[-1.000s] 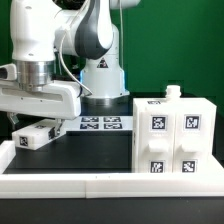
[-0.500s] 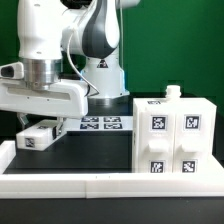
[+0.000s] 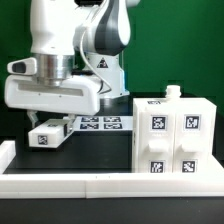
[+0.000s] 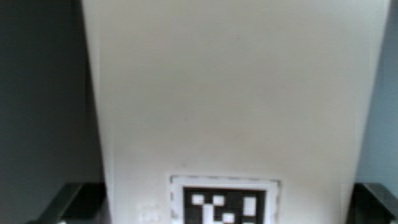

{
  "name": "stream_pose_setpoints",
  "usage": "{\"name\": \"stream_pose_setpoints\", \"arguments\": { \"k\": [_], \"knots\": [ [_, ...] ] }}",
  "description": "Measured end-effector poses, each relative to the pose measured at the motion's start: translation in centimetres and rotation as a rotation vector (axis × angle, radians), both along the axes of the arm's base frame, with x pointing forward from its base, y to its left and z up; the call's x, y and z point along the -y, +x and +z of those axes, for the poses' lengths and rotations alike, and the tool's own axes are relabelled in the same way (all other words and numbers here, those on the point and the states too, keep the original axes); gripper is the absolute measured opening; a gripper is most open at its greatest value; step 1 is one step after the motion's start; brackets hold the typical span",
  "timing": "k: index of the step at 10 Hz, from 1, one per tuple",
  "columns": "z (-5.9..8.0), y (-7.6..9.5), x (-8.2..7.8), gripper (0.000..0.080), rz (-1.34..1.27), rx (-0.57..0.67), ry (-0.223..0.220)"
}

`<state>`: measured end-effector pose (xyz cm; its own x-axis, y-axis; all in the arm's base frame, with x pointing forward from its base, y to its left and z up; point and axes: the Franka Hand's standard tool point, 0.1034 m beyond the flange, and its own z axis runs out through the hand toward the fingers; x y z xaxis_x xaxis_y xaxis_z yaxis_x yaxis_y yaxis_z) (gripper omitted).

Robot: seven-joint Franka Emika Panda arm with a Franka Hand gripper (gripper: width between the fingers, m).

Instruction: Assemble cabinet

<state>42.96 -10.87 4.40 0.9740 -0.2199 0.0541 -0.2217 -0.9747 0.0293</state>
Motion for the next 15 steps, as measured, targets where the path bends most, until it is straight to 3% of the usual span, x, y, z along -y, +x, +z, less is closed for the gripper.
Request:
{"name": "stream_pose_setpoints", "arguments": {
  "k": [4, 5, 7, 9, 10, 15],
  "knots": [
    [7.3, 2.5, -6.4, 0.0554, -0.013, -0.02, 0.089],
    [9.5, 3.6, -8.0, 0.0554, -0.011, -0.027, 0.094],
    [12.1, 6.1, -10.9, 0.0554, -0.015, -0.037, 0.071],
    [12.9, 8.6, -13.7, 0.0554, -0.018, -0.045, 0.063],
    [12.4, 9.1, -14.1, 0.0554, -0.006, -0.048, 0.059],
    [12.3, 8.9, -13.7, 0.0554, 0.035, -0.048, 0.054]
  ]
}}
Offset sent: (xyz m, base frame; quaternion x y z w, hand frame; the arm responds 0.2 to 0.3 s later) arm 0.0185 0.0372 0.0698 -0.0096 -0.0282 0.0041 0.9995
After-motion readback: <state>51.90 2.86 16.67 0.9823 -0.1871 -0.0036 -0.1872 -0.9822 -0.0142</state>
